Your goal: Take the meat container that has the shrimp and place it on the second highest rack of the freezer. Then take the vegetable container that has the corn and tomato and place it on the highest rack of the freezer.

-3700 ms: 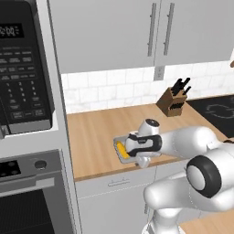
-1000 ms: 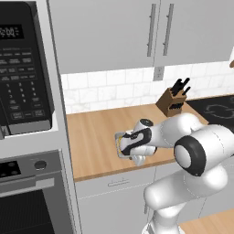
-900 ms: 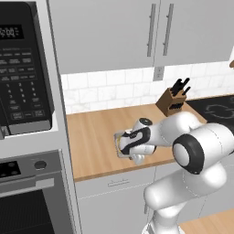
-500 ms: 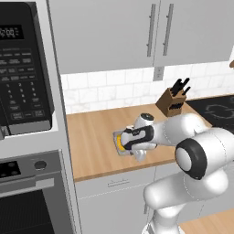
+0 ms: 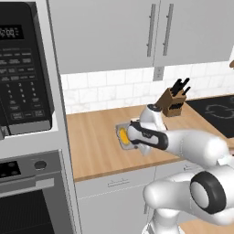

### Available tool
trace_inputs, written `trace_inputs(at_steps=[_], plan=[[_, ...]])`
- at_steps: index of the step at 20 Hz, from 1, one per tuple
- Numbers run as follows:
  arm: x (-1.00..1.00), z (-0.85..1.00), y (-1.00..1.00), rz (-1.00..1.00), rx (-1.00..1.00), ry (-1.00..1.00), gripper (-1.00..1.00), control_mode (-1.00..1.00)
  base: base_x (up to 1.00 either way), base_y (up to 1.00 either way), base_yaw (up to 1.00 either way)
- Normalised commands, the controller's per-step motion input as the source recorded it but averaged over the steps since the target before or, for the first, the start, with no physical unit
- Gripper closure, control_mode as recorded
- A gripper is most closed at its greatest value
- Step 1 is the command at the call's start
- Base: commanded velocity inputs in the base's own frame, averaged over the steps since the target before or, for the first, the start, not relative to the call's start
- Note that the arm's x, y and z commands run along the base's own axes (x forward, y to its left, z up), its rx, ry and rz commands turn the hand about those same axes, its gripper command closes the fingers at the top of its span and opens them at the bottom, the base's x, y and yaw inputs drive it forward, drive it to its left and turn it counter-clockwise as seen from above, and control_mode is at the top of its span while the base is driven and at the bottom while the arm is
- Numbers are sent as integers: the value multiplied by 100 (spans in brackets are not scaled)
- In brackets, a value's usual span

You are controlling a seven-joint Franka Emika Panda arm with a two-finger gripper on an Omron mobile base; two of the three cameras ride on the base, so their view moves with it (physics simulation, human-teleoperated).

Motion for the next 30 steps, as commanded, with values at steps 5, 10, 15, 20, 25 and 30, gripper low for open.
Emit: trace_inputs(at_steps=[5, 10, 15, 20, 25, 30], plan=[[-25, 78, -23, 0, 0, 0, 100, -100, 0, 0, 0], [-35, 50, -23, 0, -5, 0, 100, -100, 0, 0, 0], [-48, 36, -21, 0, -6, 0, 100, -100, 0, 0, 0], [-40, 49, -20, -1, 0, 0, 100, -100, 0, 0, 0], [-45, 51, -14, 0, 0, -2, 100, -100, 0, 0, 0], [-45, 46, -12, 0, 0, -1, 100, -100, 0, 0, 0]])
